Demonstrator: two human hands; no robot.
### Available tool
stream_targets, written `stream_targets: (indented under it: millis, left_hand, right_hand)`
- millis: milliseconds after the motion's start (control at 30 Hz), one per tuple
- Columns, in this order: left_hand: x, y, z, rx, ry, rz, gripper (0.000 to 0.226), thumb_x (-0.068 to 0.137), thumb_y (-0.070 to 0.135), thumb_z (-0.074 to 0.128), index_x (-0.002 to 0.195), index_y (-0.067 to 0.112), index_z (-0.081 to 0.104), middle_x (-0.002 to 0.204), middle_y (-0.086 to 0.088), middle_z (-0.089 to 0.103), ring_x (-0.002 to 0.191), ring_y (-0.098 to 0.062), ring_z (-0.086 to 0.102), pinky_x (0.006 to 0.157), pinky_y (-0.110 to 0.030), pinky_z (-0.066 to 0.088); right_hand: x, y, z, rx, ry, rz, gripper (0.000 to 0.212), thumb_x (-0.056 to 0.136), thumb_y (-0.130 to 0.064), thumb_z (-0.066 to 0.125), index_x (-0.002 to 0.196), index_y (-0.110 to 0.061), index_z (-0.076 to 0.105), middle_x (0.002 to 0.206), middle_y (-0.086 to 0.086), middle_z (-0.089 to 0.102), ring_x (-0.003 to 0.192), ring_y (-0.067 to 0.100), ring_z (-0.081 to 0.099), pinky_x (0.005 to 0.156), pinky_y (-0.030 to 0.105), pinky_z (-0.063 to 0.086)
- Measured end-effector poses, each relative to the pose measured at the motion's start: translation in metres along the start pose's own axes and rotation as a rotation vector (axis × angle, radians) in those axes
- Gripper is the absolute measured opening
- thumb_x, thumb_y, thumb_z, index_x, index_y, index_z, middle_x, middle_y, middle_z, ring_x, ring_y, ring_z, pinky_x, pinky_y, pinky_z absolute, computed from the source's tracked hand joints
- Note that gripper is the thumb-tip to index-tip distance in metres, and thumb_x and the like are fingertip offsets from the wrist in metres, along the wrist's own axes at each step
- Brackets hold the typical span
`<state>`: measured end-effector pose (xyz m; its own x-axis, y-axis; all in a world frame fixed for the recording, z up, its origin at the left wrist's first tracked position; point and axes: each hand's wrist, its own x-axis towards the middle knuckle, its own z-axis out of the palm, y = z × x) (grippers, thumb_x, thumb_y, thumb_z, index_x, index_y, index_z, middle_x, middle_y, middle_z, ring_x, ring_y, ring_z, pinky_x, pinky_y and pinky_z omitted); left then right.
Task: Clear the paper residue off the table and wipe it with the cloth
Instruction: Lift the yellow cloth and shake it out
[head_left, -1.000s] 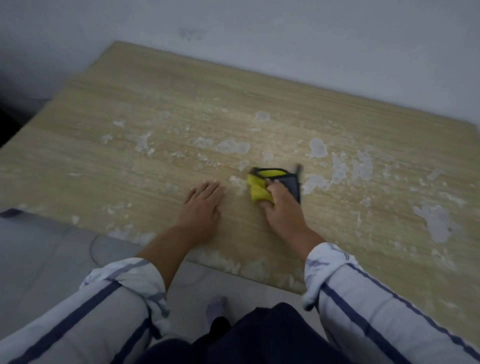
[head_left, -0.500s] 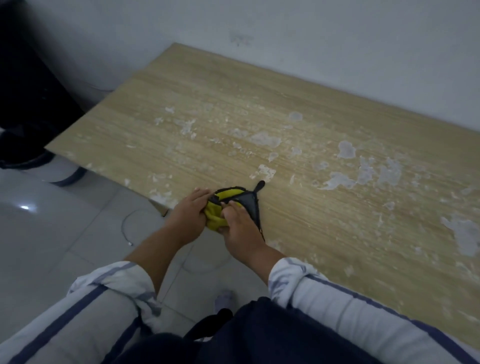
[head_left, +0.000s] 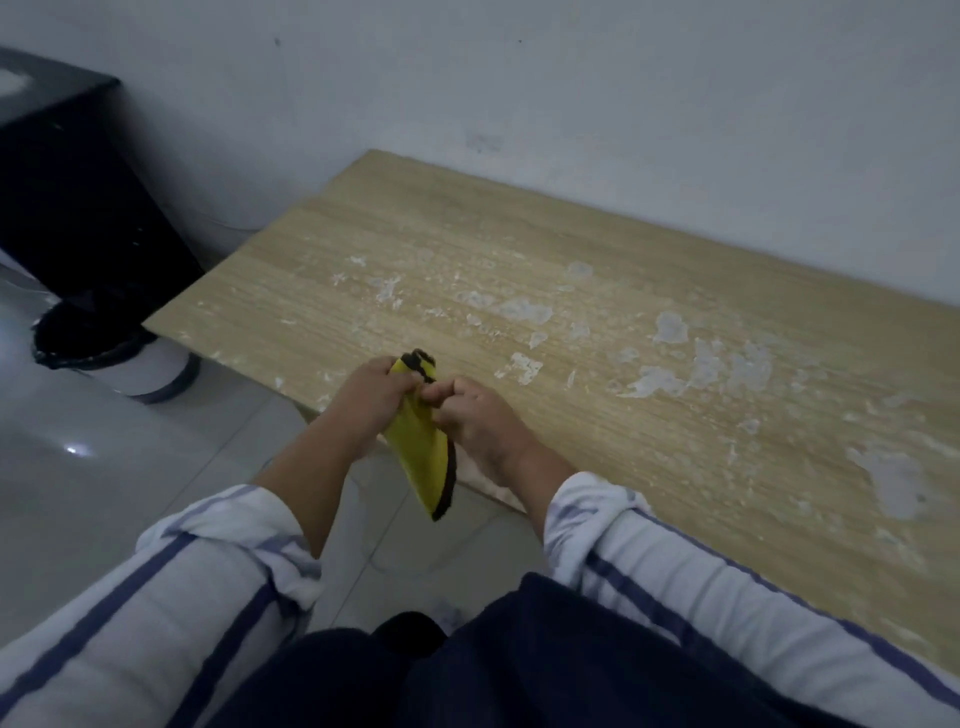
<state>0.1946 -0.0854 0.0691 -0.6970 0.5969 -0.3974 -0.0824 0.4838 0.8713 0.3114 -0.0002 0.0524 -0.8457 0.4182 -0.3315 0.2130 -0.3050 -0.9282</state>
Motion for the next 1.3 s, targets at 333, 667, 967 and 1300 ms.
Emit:
stream_targets:
  millis: [333, 667, 967, 1300]
  left_hand:
    - [0.026, 0.106, 0.025, 0.180, -0.213, 0.429, 0.026, 0.096, 0.028, 0.048, 0.119, 0.025, 0.059, 0.110, -0.002, 0.065, 0.101, -0.022, 0.060, 0.088, -0.040, 0.048]
    - [0.103, 0.166, -0.041, 0.147, -0.316, 0.670, 0.023, 0.098, 0.030, 0.045, 0.114, 0.026, 0.060, 0.107, 0.003, 0.067, 0.101, -0.017, 0.062, 0.089, -0.039, 0.049]
    - [0.150, 0.218, -0.098, -0.088, -0.690, 0.477, 0.035, 0.085, 0.020, 0.065, 0.118, 0.014, 0.058, 0.115, -0.003, 0.068, 0.106, -0.020, 0.064, 0.090, -0.035, 0.050]
    - [0.163, 0.276, -0.090, -0.543, -0.679, 0.224, 0.038, 0.090, 0.035, 0.058, 0.119, 0.010, 0.058, 0.115, -0.012, 0.066, 0.103, -0.028, 0.063, 0.081, -0.043, 0.051]
  right_hand:
    - [0.012, -0.092, -0.071, -0.291, 0.252, -0.264, 0.052, 0.073, 0.003, 0.054, 0.116, -0.026, 0.047, 0.107, -0.006, 0.054, 0.102, 0.020, 0.053, 0.084, 0.042, 0.047]
    - [0.080, -0.159, -0.067, -0.427, 0.267, -0.104, 0.022, 0.068, -0.012, 0.070, 0.090, -0.009, 0.066, 0.085, 0.007, 0.063, 0.083, 0.024, 0.058, 0.076, 0.036, 0.042]
    - [0.115, -0.243, -0.017, 0.023, 0.524, -0.446, 0.013, 0.083, 0.001, 0.058, 0.085, -0.012, 0.059, 0.082, 0.010, 0.063, 0.075, 0.025, 0.060, 0.071, 0.035, 0.048]
    - [0.126, -0.251, -0.033, 0.350, 0.445, -0.331, 0.060, 0.069, -0.059, 0.063, 0.114, -0.019, 0.059, 0.115, 0.010, 0.061, 0.107, 0.026, 0.058, 0.097, 0.042, 0.041]
